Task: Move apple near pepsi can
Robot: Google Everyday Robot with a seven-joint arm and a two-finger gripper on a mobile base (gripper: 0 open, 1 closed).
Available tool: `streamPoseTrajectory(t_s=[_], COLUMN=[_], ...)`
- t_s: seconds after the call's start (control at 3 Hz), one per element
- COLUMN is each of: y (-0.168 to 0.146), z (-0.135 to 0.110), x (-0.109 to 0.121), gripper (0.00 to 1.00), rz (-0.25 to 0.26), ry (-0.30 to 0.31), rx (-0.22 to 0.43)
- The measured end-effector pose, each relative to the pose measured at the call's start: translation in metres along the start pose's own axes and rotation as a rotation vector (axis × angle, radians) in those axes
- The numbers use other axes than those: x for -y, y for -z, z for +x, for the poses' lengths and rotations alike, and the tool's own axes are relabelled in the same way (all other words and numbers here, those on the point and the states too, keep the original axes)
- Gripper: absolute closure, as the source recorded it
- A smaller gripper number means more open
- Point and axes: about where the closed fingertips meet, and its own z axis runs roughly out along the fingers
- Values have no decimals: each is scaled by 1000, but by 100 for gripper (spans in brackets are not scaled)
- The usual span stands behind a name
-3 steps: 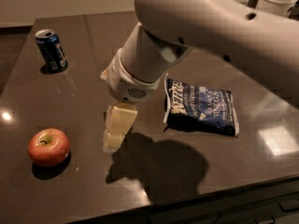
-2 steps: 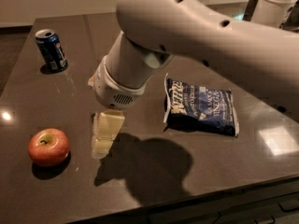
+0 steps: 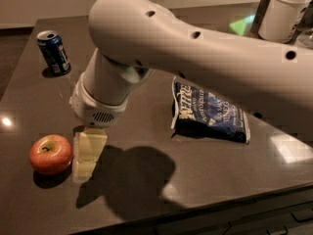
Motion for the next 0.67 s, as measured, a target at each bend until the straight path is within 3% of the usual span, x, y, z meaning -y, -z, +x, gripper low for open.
streamPoseTrajectory(t_s=[0.67], y=[-23], z=[-21], x=[-15], gripper=[0], rz=[-47], ry=[13], rx=[-1])
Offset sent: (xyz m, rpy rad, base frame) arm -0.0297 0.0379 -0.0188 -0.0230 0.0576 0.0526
